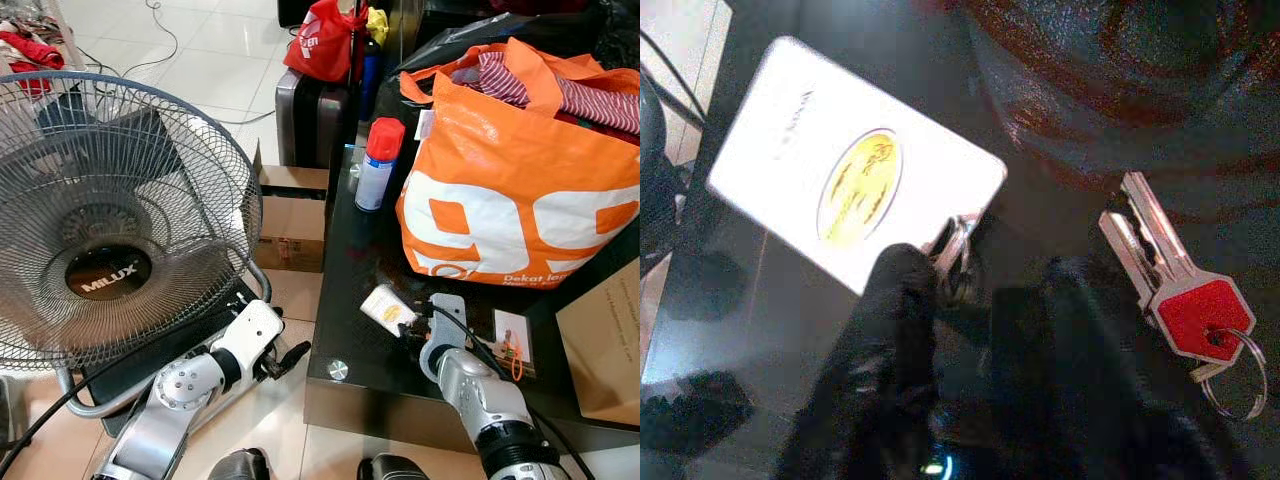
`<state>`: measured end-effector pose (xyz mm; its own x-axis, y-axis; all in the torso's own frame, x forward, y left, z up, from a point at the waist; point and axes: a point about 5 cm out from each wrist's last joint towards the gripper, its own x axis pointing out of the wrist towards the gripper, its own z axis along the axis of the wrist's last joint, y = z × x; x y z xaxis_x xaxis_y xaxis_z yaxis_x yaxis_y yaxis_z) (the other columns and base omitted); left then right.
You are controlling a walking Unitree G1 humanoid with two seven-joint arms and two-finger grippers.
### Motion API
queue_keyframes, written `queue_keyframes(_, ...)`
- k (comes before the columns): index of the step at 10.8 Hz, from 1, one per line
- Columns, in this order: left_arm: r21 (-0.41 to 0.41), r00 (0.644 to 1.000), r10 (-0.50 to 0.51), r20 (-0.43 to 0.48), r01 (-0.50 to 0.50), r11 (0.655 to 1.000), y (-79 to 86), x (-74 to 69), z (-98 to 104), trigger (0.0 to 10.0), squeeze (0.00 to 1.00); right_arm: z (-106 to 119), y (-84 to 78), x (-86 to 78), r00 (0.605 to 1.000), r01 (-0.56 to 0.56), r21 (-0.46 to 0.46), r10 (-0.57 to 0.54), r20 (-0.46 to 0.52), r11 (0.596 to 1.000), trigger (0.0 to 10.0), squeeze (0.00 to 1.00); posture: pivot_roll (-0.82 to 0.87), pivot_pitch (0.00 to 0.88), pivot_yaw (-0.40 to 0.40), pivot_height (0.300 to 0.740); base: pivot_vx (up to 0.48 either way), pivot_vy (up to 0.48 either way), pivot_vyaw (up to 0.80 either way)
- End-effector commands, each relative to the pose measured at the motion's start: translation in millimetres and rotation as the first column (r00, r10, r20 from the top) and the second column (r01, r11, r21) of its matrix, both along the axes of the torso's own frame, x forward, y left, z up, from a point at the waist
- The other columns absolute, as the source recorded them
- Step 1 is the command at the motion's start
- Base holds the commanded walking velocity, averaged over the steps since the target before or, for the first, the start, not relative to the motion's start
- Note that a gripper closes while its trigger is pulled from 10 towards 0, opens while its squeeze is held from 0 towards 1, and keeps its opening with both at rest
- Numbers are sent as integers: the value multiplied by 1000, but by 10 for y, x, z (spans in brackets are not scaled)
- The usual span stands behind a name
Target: Hang keys on a hook
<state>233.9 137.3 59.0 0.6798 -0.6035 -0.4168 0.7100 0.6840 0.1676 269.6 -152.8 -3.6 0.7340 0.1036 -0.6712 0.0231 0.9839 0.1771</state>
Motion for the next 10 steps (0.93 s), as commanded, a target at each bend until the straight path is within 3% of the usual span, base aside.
queue_keyframes(1, 10, 1000, -11, -14, 11, 1000, -4, -15, -42, 10000, 0, -75, -16, -64, 999, 7, 7, -7, -45, 1000, 0, 0, -173, 152, -27, 740, 0, 0, 0)
queue_keyframes(7, 4, 1000, -15, -4, 15, 1000, -25, 7, -65, 10000, 0, -56, -66, -59, 999, -2, -15, 2, -32, 1000, 0, 0, -183, 137, -27, 740, 0, 0, 0)
queue_keyframes(10, 7, 1000, -8, 10, 8, 1000, -12, 14, -73, 10000, 0, 80, -103, -64, 995, -75, -4, 75, 66, 997, 0, 0, -182, 103, -22, 740, 0, 0, 0)
